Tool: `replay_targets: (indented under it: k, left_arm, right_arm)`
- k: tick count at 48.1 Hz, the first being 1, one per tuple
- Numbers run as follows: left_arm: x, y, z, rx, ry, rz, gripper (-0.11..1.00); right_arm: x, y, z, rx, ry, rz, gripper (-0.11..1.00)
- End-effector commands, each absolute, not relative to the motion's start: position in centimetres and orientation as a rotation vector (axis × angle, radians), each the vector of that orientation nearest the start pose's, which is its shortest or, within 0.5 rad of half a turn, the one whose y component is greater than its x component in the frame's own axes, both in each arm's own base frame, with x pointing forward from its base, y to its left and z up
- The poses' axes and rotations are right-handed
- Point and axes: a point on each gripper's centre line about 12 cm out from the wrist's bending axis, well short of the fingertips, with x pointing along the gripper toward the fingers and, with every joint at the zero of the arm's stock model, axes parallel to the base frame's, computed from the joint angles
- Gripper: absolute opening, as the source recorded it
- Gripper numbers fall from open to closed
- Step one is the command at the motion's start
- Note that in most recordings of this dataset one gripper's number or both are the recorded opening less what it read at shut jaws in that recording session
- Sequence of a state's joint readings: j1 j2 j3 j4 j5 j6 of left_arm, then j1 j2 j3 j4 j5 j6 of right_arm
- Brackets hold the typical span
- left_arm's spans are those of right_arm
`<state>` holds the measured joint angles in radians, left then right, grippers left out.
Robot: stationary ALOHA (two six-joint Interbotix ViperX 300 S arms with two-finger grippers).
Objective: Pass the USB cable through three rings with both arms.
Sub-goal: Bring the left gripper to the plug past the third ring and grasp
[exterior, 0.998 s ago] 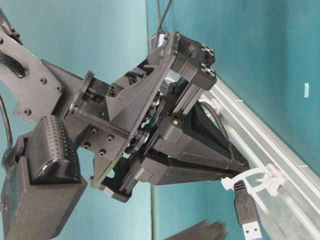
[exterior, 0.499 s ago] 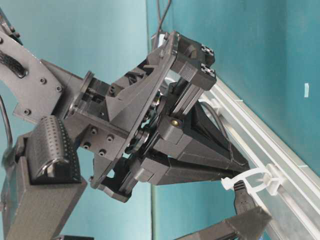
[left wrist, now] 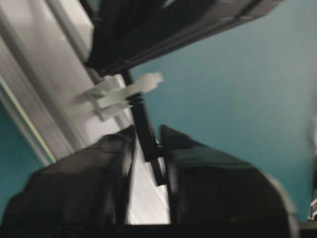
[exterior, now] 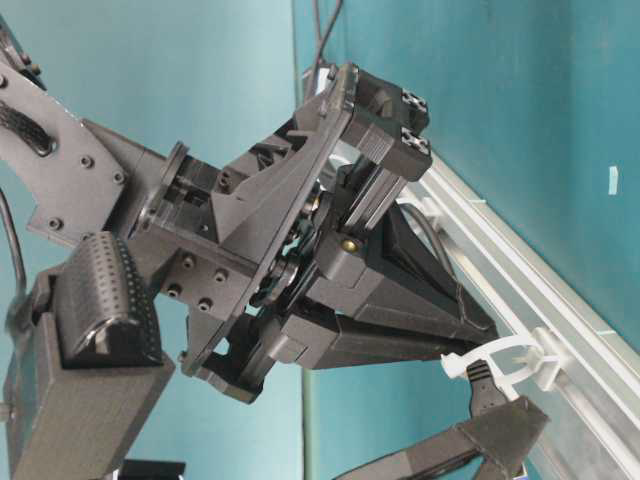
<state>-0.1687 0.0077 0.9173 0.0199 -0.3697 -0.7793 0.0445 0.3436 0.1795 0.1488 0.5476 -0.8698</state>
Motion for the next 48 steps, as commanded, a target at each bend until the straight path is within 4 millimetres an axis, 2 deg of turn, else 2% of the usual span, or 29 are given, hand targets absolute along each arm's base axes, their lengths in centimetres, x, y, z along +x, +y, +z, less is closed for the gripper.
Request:
replay_targets:
  k: [1,4,27,48]
  left_arm:
    - [34.42,-5.9,13.49,-0.696,0.554,0.032,0.15]
    - [34.44,-5.91,13.48,-0.694,0.557,0.032,0.11]
    - [34.51,-5.92,13.57,-0.701,0.551,0.032,0.11]
    - [34.5,-5.92,13.56,-0.705,0.553,0.034,0.11]
  right_arm:
    - [47.5,2.96,13.82,-0.641,0.965,0.488,0.06]
    - [47.48,2.89,13.81,-0.64,0.968,0.489,0.06]
    - [47.64,2.98,13.98,-0.638,0.951,0.481,0.06]
    - [46.97,3.66,14.0,-0.605,1.004,0.522,0.07]
